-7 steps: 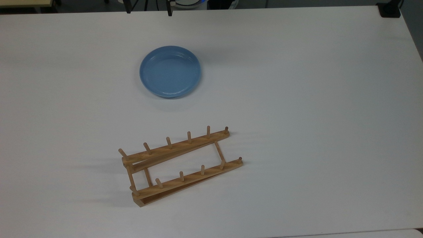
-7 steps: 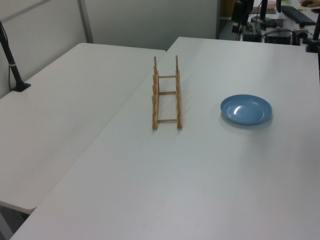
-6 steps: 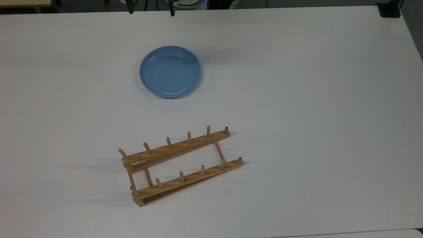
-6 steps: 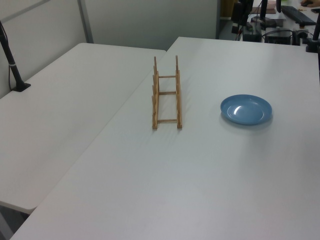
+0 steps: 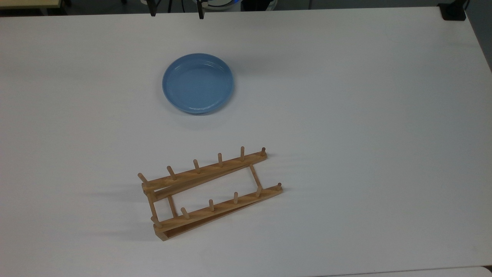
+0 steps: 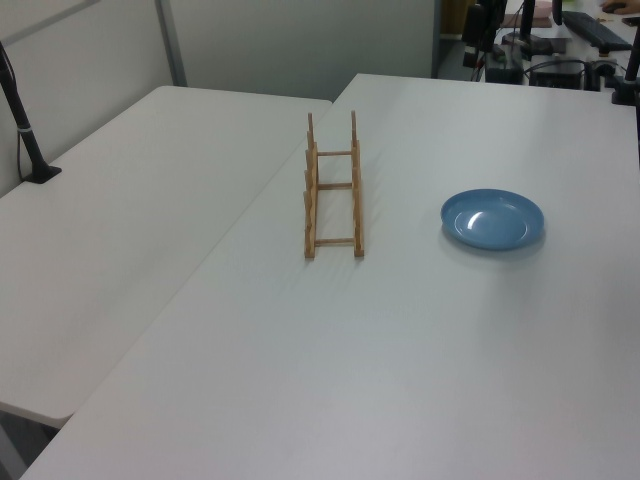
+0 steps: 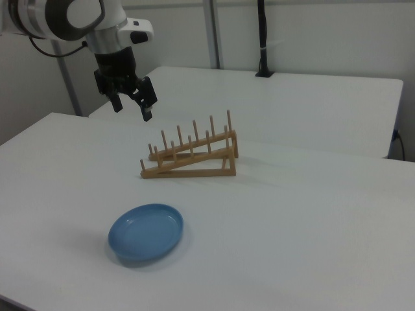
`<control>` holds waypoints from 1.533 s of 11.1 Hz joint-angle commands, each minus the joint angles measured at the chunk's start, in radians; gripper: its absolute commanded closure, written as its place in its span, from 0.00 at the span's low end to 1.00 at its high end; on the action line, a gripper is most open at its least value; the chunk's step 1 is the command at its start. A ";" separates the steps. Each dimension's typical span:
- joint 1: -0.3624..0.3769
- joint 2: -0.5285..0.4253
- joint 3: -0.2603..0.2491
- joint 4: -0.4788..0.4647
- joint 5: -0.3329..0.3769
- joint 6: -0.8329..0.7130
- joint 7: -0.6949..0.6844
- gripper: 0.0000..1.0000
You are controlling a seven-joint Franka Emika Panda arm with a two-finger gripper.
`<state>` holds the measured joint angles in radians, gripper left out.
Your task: Place plate in plate rack
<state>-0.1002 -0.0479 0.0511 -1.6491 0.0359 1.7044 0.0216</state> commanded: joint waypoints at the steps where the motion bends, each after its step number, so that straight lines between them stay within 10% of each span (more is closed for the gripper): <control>1: 0.016 0.000 -0.011 0.003 -0.004 0.001 -0.017 0.00; 6: -0.007 -0.006 -0.014 -0.029 -0.024 -0.086 -0.438 0.00; 13: -0.088 0.049 -0.019 -0.362 -0.056 0.258 -0.499 0.00; 17: -0.124 0.175 -0.022 -0.368 -0.074 0.385 -0.517 0.00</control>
<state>-0.2118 0.0863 0.0363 -2.0073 -0.0137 2.0205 -0.4714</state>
